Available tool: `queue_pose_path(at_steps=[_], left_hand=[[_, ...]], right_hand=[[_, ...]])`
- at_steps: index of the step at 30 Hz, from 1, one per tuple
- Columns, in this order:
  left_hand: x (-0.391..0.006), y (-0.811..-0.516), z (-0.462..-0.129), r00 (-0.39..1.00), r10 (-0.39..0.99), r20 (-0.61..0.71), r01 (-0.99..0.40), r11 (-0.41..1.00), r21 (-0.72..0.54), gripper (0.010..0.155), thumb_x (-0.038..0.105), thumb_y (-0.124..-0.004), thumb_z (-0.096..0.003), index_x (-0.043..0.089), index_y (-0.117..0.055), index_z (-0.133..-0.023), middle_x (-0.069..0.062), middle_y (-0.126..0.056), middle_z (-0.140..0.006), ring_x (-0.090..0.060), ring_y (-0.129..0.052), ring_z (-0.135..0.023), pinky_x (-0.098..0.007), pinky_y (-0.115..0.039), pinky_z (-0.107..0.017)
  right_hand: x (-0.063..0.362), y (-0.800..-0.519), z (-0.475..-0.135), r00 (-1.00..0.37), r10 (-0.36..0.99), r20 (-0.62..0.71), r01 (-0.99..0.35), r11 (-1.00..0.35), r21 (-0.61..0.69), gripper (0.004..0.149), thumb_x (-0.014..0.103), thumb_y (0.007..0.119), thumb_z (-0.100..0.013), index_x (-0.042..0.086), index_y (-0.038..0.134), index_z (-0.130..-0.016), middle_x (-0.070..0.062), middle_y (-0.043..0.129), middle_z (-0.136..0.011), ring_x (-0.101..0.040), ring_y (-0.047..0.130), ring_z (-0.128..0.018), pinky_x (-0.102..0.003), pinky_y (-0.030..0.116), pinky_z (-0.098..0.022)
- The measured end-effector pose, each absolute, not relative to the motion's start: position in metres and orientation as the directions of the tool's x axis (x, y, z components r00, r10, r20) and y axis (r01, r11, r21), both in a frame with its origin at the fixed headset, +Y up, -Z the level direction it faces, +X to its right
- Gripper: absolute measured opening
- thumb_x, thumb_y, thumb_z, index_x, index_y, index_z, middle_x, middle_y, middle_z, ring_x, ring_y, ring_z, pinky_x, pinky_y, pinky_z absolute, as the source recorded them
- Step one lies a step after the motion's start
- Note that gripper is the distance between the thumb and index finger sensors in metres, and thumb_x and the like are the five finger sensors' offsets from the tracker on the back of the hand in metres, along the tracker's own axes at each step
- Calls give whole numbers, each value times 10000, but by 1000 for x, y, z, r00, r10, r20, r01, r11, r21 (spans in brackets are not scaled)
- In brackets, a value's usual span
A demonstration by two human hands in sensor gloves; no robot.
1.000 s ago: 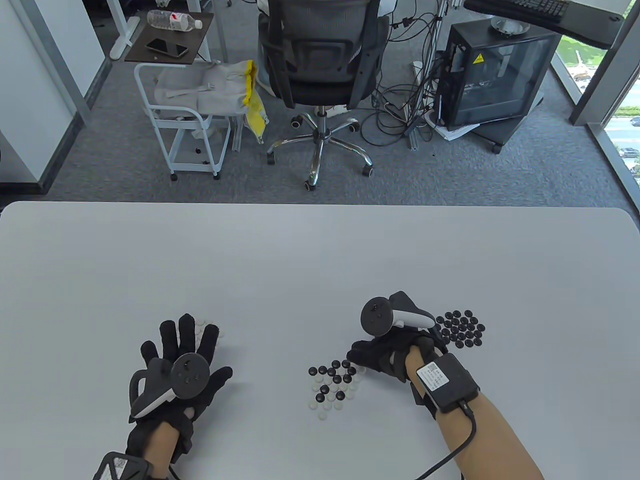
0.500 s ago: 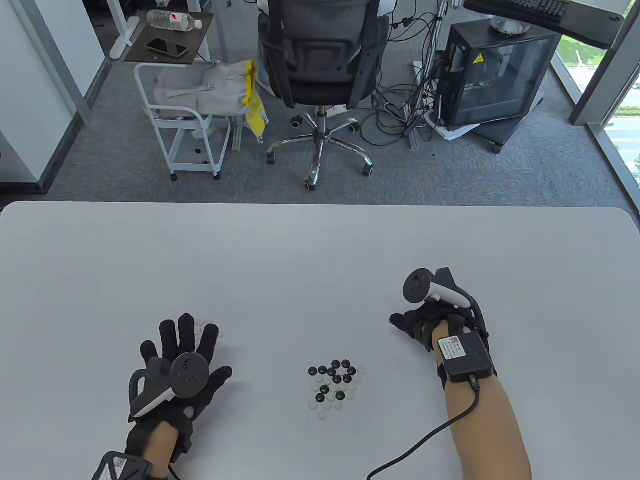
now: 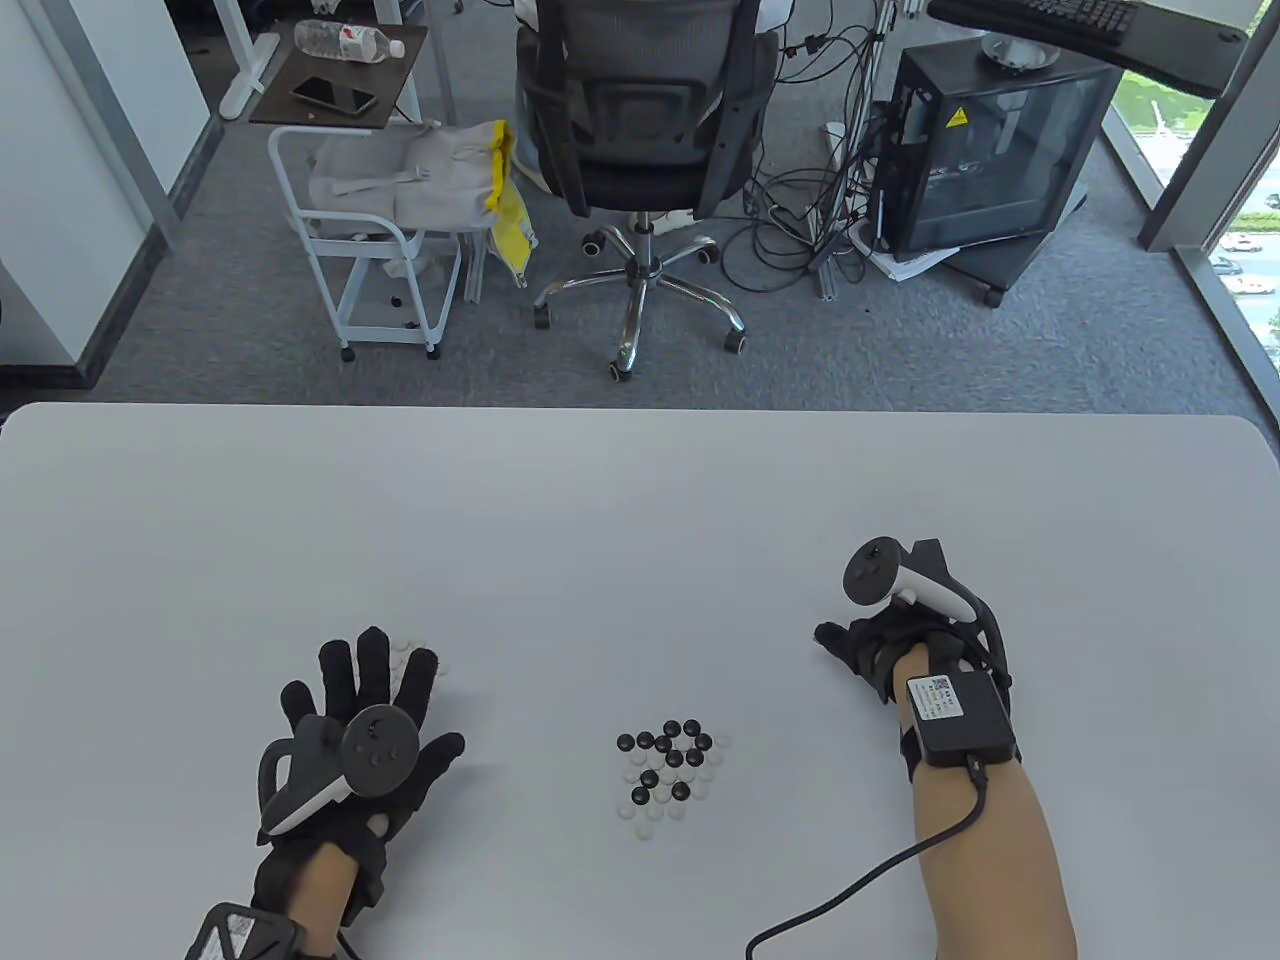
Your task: Go stone sorting task
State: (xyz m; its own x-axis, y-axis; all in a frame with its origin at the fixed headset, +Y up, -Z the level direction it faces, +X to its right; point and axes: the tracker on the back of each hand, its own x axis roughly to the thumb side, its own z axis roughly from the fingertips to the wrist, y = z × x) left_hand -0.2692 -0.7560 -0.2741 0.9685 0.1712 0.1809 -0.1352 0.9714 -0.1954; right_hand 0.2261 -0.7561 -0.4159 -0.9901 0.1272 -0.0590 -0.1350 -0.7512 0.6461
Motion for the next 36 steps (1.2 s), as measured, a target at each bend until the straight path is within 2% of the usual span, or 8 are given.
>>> queue_pose_path(at_steps=[5,11,14,16,20,26,29,36], left_hand=[[-269,-756,-274,968,175,180,-139,971,-196,829,567,-561,-574,189,-144,-1182,-241,158,-1117,-547,185,-931,-829,-6,-534],[-269,-757,-275,969,169,179,-131,970,-204,829,568,-561,-573,189,-143,-1181,-242,158,-1116,-546,184,-931,-828,-7,-535],[-269,-757,-275,969,168,179,-131,971,-201,829,569,-560,-573,191,-143,-1181,-241,158,-1117,-546,184,-932,-828,-8,-535],[-270,-756,-275,969,172,178,-136,971,-198,829,569,-561,-573,190,-145,-1181,-242,158,-1117,-547,183,-932,-829,-8,-535],[-270,-756,-274,968,177,177,-141,969,-201,829,569,-561,-573,189,-145,-1182,-241,156,-1118,-547,182,-932,-829,-8,-534],[-271,-753,-273,966,185,181,-151,971,-185,828,568,-561,-573,188,-148,-1181,-242,157,-1117,-548,180,-932,-829,-11,-534],[-272,-753,-273,966,187,180,-153,970,-187,828,568,-561,-574,189,-146,-1182,-241,158,-1117,-547,181,-933,-829,-9,-534],[-272,-754,-273,966,186,178,-151,970,-192,828,568,-561,-573,189,-145,-1181,-241,158,-1117,-547,181,-932,-829,-9,-534]], right_hand=[[211,-744,-413,-990,136,20,-93,-767,634,740,514,485,-621,24,561,-1172,-425,40,-1121,-670,-60,-912,-907,94,-555],[157,-734,-397,-932,251,262,-8,-735,678,696,509,503,-624,63,668,-1131,-404,93,-1142,-667,-27,-927,-908,122,-563],[128,-738,-383,-889,253,382,82,-733,675,691,511,502,-621,73,661,-1132,-400,93,-1145,-665,-26,-929,-907,128,-568],[114,-743,-375,-857,294,423,94,-717,690,687,510,498,-623,77,639,-1139,-398,89,-1144,-665,-26,-928,-908,131,-568],[97,-755,-363,-807,406,429,57,-670,741,697,511,499,-623,78,570,-1164,-410,50,-1128,-670,-38,-919,-910,132,-567],[98,-767,-366,-819,403,408,59,-648,759,684,507,503,-621,93,570,-1162,-406,50,-1126,-665,-39,-917,-908,125,-566],[112,-762,-375,-860,326,392,70,-687,723,677,507,505,-619,101,596,-1153,-398,59,-1134,-657,-39,-924,-908,119,-569],[166,-753,-397,-962,146,229,54,-723,689,681,505,507,-616,93,640,-1141,-396,86,-1141,-658,-31,-933,-908,116,-572]])
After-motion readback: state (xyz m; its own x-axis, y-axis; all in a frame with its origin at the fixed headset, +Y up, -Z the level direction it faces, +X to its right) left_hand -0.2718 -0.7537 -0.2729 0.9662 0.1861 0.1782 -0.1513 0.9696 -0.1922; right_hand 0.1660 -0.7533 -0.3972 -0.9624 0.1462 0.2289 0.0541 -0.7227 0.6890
